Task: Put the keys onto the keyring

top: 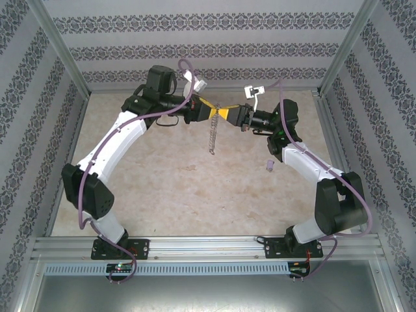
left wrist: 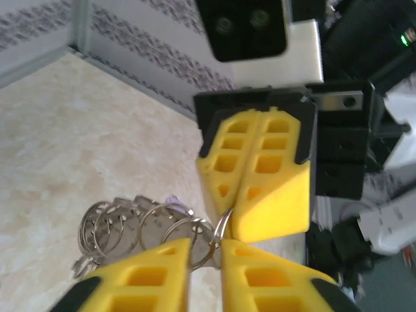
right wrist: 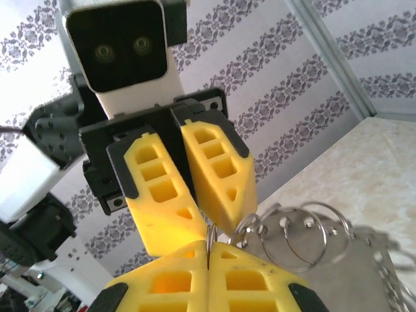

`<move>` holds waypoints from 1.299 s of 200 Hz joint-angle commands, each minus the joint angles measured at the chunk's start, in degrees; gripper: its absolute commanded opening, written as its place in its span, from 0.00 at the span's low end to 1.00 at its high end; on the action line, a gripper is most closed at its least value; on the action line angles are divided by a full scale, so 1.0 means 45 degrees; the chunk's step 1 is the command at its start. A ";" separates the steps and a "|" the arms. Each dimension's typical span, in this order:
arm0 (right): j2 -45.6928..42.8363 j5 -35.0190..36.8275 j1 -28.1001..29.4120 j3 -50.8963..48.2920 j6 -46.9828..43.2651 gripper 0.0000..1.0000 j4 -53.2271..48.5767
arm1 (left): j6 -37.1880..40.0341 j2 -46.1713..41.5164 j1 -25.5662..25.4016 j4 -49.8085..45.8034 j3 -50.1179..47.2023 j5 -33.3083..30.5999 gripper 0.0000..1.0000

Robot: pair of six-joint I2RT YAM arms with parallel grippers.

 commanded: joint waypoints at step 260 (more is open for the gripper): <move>0.0879 0.3471 0.0270 0.0781 0.0057 0.00 0.5026 | -0.9092 -0.1826 0.0018 1.1678 -0.5322 -0.2196 0.39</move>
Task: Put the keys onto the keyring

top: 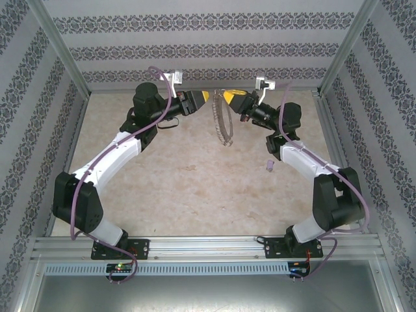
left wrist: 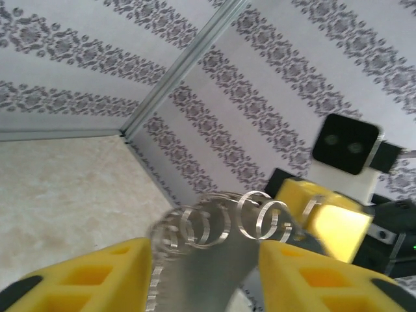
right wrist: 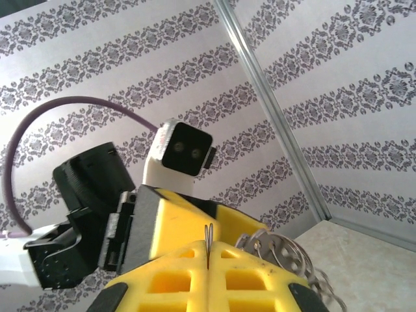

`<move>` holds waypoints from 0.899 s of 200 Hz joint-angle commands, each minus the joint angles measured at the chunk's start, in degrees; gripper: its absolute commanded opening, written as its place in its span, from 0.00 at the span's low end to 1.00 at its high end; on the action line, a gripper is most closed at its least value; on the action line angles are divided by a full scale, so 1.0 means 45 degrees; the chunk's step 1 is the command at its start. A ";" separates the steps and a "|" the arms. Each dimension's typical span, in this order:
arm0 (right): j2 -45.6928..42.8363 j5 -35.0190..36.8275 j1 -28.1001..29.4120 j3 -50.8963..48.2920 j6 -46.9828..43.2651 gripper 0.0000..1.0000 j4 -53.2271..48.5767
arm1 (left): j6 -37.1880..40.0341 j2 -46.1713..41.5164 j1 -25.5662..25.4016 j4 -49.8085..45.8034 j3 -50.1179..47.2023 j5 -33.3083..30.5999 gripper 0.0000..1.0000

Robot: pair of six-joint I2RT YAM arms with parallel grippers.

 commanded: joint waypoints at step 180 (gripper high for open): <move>0.1514 0.0163 0.0495 0.0805 0.1788 0.00 0.3160 | -0.1569 0.0790 -0.0598 0.3345 0.0103 0.1172 0.32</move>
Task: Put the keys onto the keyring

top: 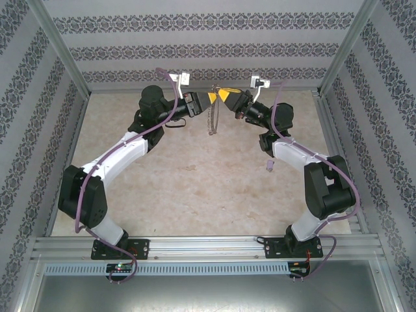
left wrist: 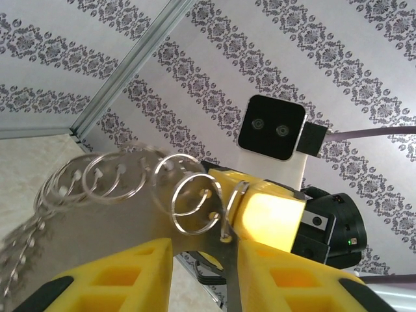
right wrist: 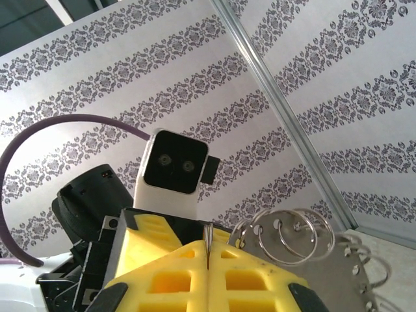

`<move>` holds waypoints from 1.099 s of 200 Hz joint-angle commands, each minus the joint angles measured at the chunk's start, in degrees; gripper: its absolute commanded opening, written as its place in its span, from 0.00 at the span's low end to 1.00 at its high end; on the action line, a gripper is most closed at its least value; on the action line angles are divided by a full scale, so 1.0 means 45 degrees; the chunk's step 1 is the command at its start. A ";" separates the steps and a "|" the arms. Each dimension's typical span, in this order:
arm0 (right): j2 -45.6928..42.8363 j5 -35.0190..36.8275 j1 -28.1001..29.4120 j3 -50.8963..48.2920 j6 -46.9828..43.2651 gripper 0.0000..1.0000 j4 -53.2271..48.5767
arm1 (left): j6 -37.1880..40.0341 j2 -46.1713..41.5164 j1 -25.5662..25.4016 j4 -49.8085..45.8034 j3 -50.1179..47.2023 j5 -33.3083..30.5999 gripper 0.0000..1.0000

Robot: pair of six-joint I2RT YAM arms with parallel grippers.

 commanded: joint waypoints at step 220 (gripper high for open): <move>0.0256 -0.0107 0.0329 0.0434 0.0434 0.00 0.1377 | -0.1584 0.0453 -0.0303 0.3109 -0.0183 0.0536 0.27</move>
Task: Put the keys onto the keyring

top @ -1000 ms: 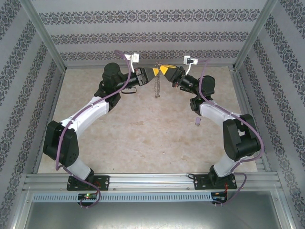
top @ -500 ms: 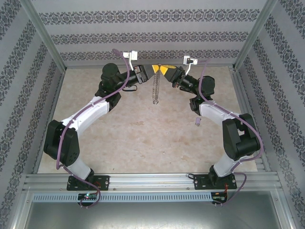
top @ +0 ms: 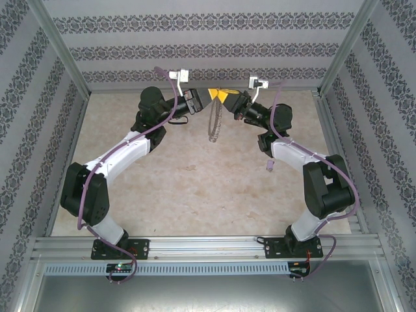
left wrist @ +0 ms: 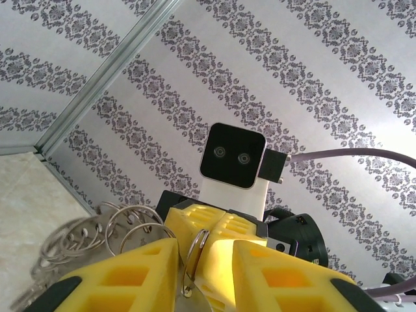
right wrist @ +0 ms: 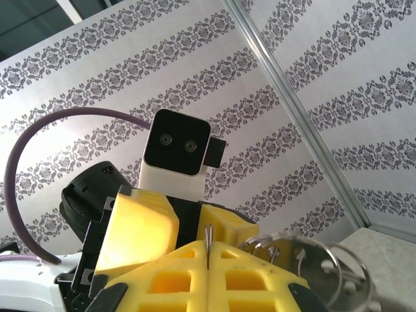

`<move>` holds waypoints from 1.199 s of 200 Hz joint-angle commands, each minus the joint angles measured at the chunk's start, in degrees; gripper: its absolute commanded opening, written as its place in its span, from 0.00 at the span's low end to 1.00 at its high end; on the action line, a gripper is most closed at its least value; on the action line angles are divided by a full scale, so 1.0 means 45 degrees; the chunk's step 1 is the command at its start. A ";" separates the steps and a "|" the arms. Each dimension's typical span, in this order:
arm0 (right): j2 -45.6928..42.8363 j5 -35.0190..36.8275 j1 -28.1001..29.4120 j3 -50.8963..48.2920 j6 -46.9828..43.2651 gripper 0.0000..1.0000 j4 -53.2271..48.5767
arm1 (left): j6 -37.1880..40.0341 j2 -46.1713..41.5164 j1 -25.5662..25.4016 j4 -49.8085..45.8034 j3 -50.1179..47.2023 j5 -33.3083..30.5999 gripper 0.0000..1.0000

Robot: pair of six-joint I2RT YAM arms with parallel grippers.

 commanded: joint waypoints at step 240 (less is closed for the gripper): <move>-0.0518 -0.0387 -0.1077 -0.0359 0.1413 0.46 0.0614 | 0.7285 -0.0410 -0.0181 -0.6360 0.1513 0.1351 0.00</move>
